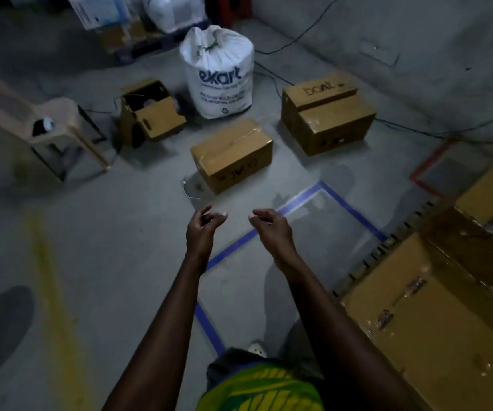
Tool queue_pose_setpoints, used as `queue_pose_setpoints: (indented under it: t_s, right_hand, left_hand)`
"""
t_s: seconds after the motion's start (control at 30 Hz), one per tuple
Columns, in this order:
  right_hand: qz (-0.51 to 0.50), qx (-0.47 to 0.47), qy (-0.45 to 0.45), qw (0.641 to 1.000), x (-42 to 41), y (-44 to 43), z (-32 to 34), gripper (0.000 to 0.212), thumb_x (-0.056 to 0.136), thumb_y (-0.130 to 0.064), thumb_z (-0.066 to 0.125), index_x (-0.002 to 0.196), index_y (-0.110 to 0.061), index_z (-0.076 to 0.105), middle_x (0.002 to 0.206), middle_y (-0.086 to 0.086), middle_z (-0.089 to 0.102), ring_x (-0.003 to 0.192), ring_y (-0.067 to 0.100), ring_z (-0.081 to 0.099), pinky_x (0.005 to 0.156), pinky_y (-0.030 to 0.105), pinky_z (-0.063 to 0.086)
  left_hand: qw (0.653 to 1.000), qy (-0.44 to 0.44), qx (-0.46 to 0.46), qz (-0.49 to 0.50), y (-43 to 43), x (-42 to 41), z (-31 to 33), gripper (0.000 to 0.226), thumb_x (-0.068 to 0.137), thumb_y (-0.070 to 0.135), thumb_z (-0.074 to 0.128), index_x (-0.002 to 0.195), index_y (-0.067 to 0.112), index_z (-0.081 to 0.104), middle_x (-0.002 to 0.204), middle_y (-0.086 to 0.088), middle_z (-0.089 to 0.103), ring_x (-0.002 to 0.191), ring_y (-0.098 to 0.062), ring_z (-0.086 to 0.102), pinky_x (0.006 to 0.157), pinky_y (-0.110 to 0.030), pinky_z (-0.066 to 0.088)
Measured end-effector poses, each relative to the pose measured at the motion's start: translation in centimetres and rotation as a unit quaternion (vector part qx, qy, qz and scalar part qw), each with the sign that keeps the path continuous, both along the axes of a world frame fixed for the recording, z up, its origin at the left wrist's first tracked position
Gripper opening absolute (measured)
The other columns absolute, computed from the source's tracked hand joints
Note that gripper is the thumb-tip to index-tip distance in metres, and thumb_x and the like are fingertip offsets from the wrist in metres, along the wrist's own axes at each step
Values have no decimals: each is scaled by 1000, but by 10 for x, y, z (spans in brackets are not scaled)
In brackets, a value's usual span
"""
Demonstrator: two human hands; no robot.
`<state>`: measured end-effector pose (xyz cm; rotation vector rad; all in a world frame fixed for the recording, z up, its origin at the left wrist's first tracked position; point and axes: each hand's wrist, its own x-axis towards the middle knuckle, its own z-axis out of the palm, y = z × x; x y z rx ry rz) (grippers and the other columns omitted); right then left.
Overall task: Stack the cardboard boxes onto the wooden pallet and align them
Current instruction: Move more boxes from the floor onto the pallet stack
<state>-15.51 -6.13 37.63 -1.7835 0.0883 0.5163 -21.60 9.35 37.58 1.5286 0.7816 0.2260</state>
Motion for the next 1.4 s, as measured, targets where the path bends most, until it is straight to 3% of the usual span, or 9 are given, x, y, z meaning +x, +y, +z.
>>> queue_pose_setpoints:
  t_s: [0.4,0.57,0.7,0.83,1.0,1.07,1.2,1.3,1.4]
  right_hand:
    - [8,-19,70,997,276,212,-64,28,90,-38,69,116,-27,68,114,-1,70,107,19,63,99,48,54]
    - [-47,-24,103,993,380,280,-67,30,93,-35,68,121,-23,67,111,-4,67,108,19,63,99,48,54]
    - [-42,-44,129,990,441,332,-89,32,93,-37,68,121,-23,68,114,-3,69,107,17,65,97,48,55]
    - [-67,-78,155,982,504,389,-182,33,95,-37,67,124,-22,67,118,-2,70,106,15,65,95,45,57]
    - [-106,-99,214,966,570,465,-403,35,94,-32,68,126,-21,60,115,-4,65,107,16,61,98,42,53]
    - [-139,-102,248,953,584,491,-488,48,91,-31,70,134,-21,51,115,-5,59,108,17,58,99,40,51]
    - [-239,-86,333,908,589,531,-622,93,82,-35,75,155,-16,21,151,10,39,128,32,50,105,50,48]
    - [-283,-35,378,881,585,544,-663,88,81,-39,75,151,-15,27,145,9,45,121,28,53,103,51,50]
    - [-295,4,378,877,590,546,-664,63,91,-35,70,145,-17,41,127,-2,54,106,17,52,103,42,47]
  left_hand:
    - [998,44,-22,51,202,226,-62,50,90,23,74,137,12,60,117,-1,68,99,-5,61,79,-23,47]
    - [994,110,-7,-9,276,324,-76,49,86,25,79,131,13,64,104,4,71,104,-15,65,81,-22,49]
    - [983,166,30,-67,350,409,-102,48,85,30,81,128,14,66,116,-5,69,108,-17,65,87,-23,52]
    - [968,215,56,-114,429,506,-209,45,87,31,79,127,14,66,119,-5,69,111,-19,65,88,-27,50]
    - [927,290,109,-211,514,635,-441,65,85,35,79,140,12,54,136,-12,61,124,-27,58,100,-35,48]
    - [912,304,164,-222,546,674,-527,81,83,42,79,148,10,43,146,-15,49,133,-32,49,110,-42,42]
    - [922,284,211,-161,599,727,-649,101,84,50,74,160,14,18,163,-11,23,147,-30,30,120,-44,29]
    - [955,257,106,-106,620,753,-685,73,94,42,67,151,15,31,146,-5,46,133,-23,49,104,-31,46]
    - [955,261,80,-112,624,760,-685,36,97,37,65,115,16,42,109,6,56,106,-17,58,76,-22,49]
